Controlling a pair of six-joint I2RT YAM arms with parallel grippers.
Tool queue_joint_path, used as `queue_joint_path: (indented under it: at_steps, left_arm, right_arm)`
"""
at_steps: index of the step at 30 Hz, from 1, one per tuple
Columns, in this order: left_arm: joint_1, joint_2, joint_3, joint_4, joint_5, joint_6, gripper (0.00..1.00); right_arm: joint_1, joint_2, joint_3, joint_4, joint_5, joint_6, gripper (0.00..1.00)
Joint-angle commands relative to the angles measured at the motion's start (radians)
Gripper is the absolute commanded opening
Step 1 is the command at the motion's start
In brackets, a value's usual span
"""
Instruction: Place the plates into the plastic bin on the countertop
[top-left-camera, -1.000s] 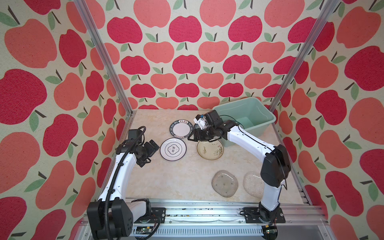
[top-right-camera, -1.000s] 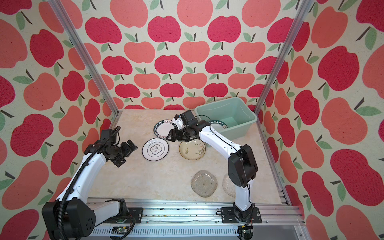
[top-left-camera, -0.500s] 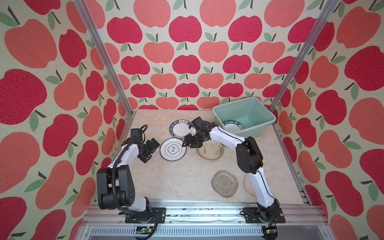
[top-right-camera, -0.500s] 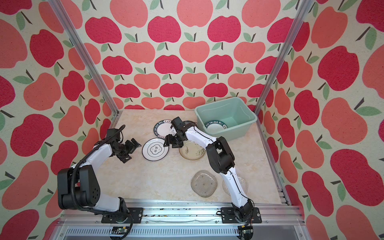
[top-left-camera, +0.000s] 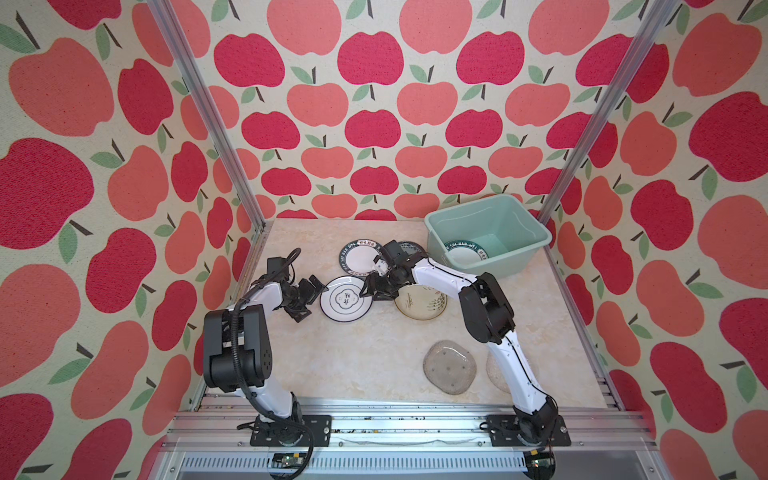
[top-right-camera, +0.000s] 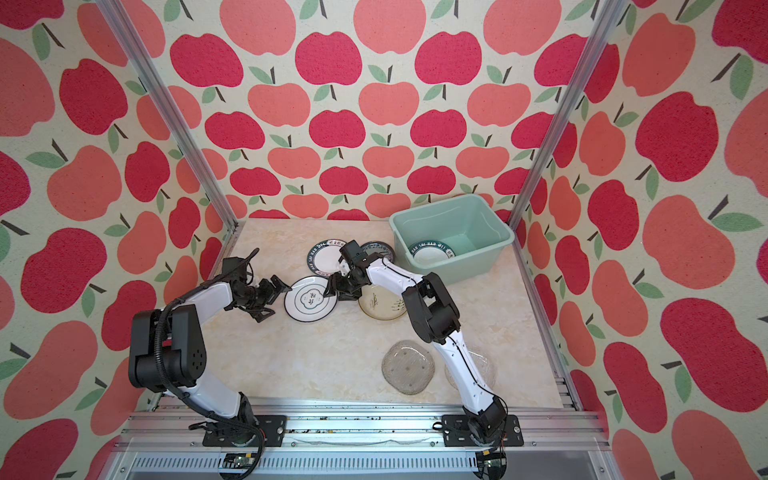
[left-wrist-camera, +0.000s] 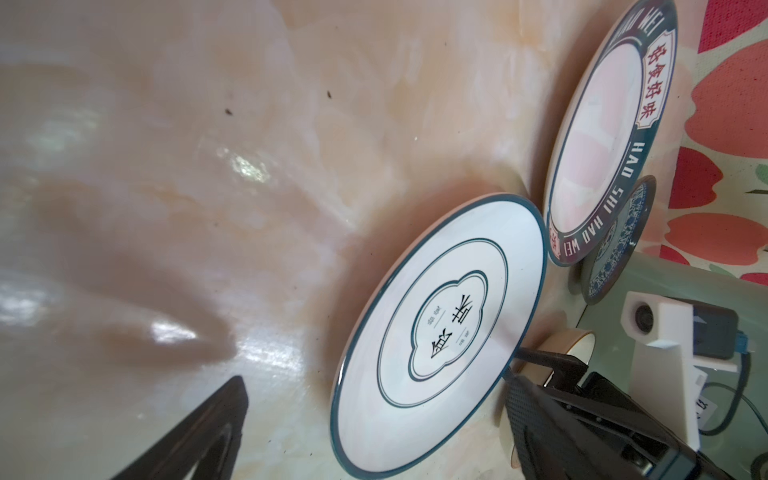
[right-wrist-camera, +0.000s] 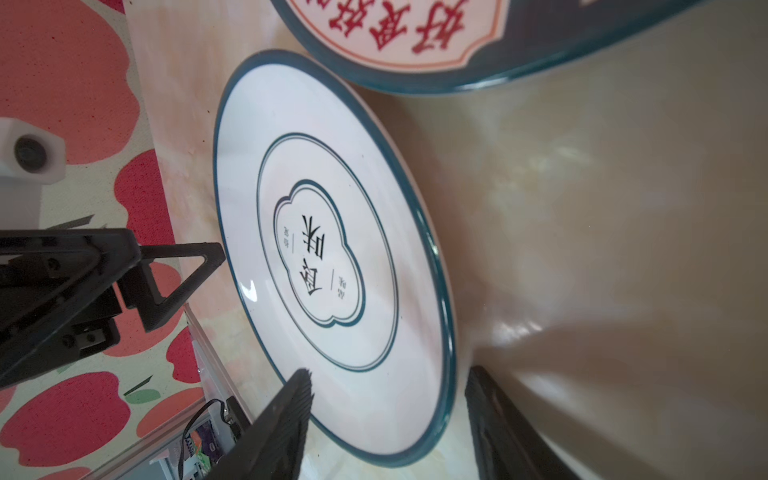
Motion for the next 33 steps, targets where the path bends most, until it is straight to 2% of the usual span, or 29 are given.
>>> queue_joint_path:
  at_steps: [1,11,20,24,28,33]
  left_arm:
    - [-0.006,0.044,0.046,0.011,0.048,0.039,0.99]
    - [-0.048,0.146,0.060,0.088,0.067,0.010,0.99]
    - [-0.088,0.161,0.060,0.100,0.050,-0.007,0.99]
    - [-0.091,0.153,0.047,0.098,0.049,-0.011,0.99]
    - [-0.091,0.123,0.035,0.088,0.036,-0.012,0.99]
    - [-0.092,0.046,0.019,0.058,0.013,-0.029,0.99]
  right_arm:
    - [-0.003,0.019,-0.040,0.087,-0.074,0.047,0.60]
    - [-0.005,0.014,-0.092,0.225,-0.123,0.111,0.47]
    - [-0.004,-0.057,-0.154,0.321,-0.124,0.157,0.30]
    - [0.001,-0.080,-0.144,0.302,-0.102,0.149,0.22]
    - [0.004,-0.110,-0.133,0.253,-0.063,0.122,0.10]
    - [0.009,-0.173,-0.136,0.153,0.001,0.064,0.00]
